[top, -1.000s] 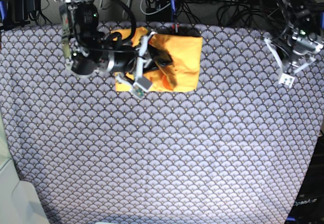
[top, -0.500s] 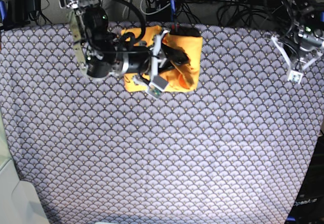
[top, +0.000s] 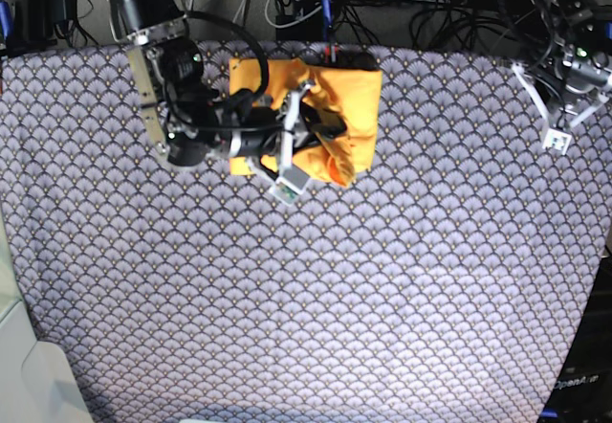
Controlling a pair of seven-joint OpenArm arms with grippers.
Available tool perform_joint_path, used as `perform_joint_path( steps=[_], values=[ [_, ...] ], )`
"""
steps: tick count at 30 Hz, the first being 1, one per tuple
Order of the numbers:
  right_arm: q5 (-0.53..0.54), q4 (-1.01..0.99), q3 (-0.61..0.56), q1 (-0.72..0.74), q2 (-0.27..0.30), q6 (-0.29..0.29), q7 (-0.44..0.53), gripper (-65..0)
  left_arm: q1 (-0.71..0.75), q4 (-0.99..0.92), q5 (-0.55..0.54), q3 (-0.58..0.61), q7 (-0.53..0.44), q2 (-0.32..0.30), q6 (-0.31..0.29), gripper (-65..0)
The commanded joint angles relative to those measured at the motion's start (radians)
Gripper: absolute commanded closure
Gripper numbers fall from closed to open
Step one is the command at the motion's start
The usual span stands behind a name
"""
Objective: Fold the T-shirt properly
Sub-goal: 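Press the folded end down with the right gripper and release it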
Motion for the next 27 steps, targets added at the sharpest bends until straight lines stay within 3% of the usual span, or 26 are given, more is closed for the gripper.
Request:
perform_joint_path(
  steps=[1,4,7,14,17,22,27],
  values=[
    [0.02,-0.002,0.002,0.016,-0.004,0.006,0.03,0.0,-0.003,0.019,0.0,-0.004,-0.011,-0.013,0.002,0.0],
    [0.02,-0.037,0.001,0.024,0.0,0.006,0.053,-0.7,-0.003,0.019,0.0,-0.004,-0.011,-0.013,0.002,0.0],
    [0.02,-0.054,0.001,0.026,-0.001,0.006,0.053,-6.7,-0.003,0.019,0.0,-0.004,-0.011,-0.013,0.002,0.0],
    [0.027,0.006,-0.008,0.021,-0.004,0.006,0.038,-33.8,-0.003,0.019,0.0,-0.004,-0.011,-0.013,0.002,0.0],
    [0.027,0.107,-0.008,0.012,-0.004,0.006,0.015,-41.8,-0.003,0.019,0.0,-0.004,-0.011,-0.013,0.002,0.0],
    [0.026,0.221,-0.001,-0.001,0.006,0.006,0.008,-42.6,-0.003,0.019,0.0,-0.004,-0.011,-0.013,0.002,0.0],
    [0.026,0.23,0.004,-0.001,0.069,0.006,0.01,-42.6,-0.003,0.014,0.0,-0.004,-0.011,-0.013,0.002,0.0]
  ],
)
